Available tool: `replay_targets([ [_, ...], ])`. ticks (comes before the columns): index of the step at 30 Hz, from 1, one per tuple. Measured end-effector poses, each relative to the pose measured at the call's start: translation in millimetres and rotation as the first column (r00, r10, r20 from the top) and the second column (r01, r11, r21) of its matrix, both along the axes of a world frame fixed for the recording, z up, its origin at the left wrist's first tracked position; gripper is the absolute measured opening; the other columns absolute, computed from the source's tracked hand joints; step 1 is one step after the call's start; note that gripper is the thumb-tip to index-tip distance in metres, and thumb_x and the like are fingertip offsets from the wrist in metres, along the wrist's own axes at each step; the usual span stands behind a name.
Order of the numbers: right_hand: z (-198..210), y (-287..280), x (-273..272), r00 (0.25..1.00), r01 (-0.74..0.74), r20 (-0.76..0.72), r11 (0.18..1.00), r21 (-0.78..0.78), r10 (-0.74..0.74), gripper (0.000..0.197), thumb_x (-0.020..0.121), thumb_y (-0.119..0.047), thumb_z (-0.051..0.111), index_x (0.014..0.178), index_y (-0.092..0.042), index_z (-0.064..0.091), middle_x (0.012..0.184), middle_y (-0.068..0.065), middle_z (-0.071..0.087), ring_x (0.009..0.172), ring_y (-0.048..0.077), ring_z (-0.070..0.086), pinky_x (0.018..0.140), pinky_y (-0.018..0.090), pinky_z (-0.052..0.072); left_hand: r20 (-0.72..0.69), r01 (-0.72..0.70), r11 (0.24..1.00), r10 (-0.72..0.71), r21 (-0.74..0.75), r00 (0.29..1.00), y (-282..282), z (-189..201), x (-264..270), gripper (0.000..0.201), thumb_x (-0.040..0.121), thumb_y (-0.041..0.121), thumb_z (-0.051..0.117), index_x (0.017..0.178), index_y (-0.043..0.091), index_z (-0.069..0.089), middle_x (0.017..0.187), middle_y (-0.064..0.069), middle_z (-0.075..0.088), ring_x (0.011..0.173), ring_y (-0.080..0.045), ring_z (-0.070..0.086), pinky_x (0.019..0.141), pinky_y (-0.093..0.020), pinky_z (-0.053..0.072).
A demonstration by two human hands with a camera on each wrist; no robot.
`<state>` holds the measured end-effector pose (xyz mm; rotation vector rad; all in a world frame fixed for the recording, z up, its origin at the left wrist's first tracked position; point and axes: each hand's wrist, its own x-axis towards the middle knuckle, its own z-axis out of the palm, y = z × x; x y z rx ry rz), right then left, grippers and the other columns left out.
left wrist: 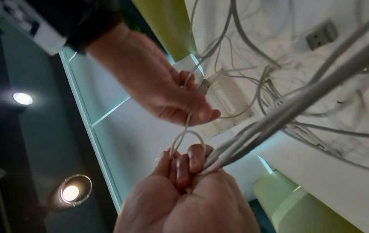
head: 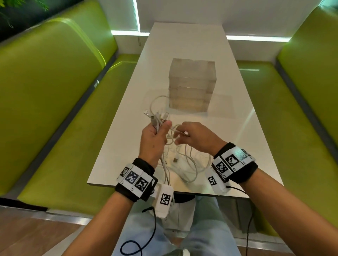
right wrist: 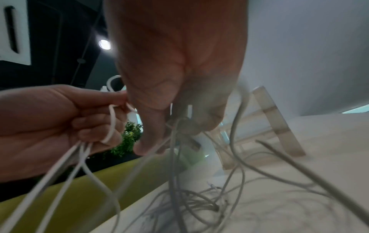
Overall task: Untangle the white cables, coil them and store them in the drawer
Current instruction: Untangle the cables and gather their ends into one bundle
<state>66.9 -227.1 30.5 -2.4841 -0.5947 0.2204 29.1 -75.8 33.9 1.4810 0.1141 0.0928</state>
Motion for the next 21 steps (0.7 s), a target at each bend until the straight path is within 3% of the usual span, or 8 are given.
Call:
replay_targets([
  [5, -9, -14, 11, 0.983, 0.159, 0.089, 0.987, 0.015, -0.16, 0.018, 0.084, -0.021, 0.066, 0.102, -0.02, 0.065, 0.108, -0.003, 0.048, 0.078, 0.014, 0.053, 0.074, 0.028, 0.042, 0.03, -0.101, 0.992, 0.104, -0.08, 0.994, 21, 6, 3, 0.022, 0.094, 0.015, 0.057, 0.072, 0.014, 0.052, 0.045, 0.013, 0.038, 0.044, -0.004, 0.032, 0.047, -0.02, 0.034],
  [9, -15, -32, 13, 0.983, 0.18, 0.04, 0.984, -0.005, -0.18, 0.015, 0.087, -0.021, 0.064, 0.102, -0.02, 0.066, 0.111, -0.001, 0.055, 0.081, 0.009, 0.049, 0.074, 0.024, 0.036, 0.043, -0.066, 0.991, 0.072, -0.113, 0.996, 42, 10, 2, 0.022, 0.094, 0.014, 0.056, 0.073, 0.013, 0.051, 0.047, 0.015, 0.035, 0.043, -0.004, 0.03, 0.044, -0.016, 0.033],
  [11, -15, -36, 8, 0.985, 0.17, 0.032, 0.985, 0.028, -0.171, 0.016, 0.089, -0.018, 0.061, 0.103, -0.018, 0.068, 0.114, 0.0, 0.059, 0.089, 0.013, 0.055, 0.078, 0.024, 0.038, 0.044, -0.038, 0.993, 0.043, -0.113, 0.998, 46, 8, -3, 0.019, 0.094, 0.013, 0.055, 0.075, 0.012, 0.052, 0.047, 0.014, 0.034, 0.043, -0.005, 0.029, 0.044, -0.016, 0.033],
  [14, -16, -38, -4, 0.986, 0.159, 0.046, 0.987, 0.02, -0.16, 0.019, 0.092, -0.014, 0.055, 0.105, -0.016, 0.069, 0.12, 0.003, 0.063, 0.111, 0.019, 0.057, 0.092, 0.027, 0.041, 0.04, -0.008, 0.997, 0.012, -0.081, 0.999, 49, 3, -11, 0.017, 0.094, 0.015, 0.055, 0.077, 0.011, 0.054, 0.046, 0.014, 0.032, 0.043, -0.006, 0.029, 0.045, -0.017, 0.033],
  [18, -11, -35, -24, 0.988, 0.153, 0.035, 0.983, -0.099, -0.15, 0.022, 0.094, -0.017, 0.052, 0.111, -0.018, 0.067, 0.125, 0.001, 0.061, 0.116, 0.019, 0.055, 0.095, 0.028, 0.041, 0.002, 0.041, 0.999, -0.041, -0.004, 0.999, 46, -2, -20, 0.02, 0.093, 0.016, 0.057, 0.074, 0.014, 0.056, 0.045, 0.013, 0.034, 0.044, -0.006, 0.029, 0.046, -0.019, 0.033],
  [21, 2, -23, -43, 0.985, 0.146, 0.086, 0.988, 0.051, -0.15, 0.03, 0.092, -0.025, 0.056, 0.122, -0.021, 0.06, 0.128, -0.001, 0.055, 0.117, 0.015, 0.052, 0.097, 0.024, 0.038, -0.04, 0.129, 0.988, -0.126, 0.083, 0.991, 40, -3, -28, 0.024, 0.092, 0.015, 0.059, 0.069, 0.017, 0.054, 0.046, 0.013, 0.035, 0.045, -0.007, 0.028, 0.046, -0.02, 0.03],
])
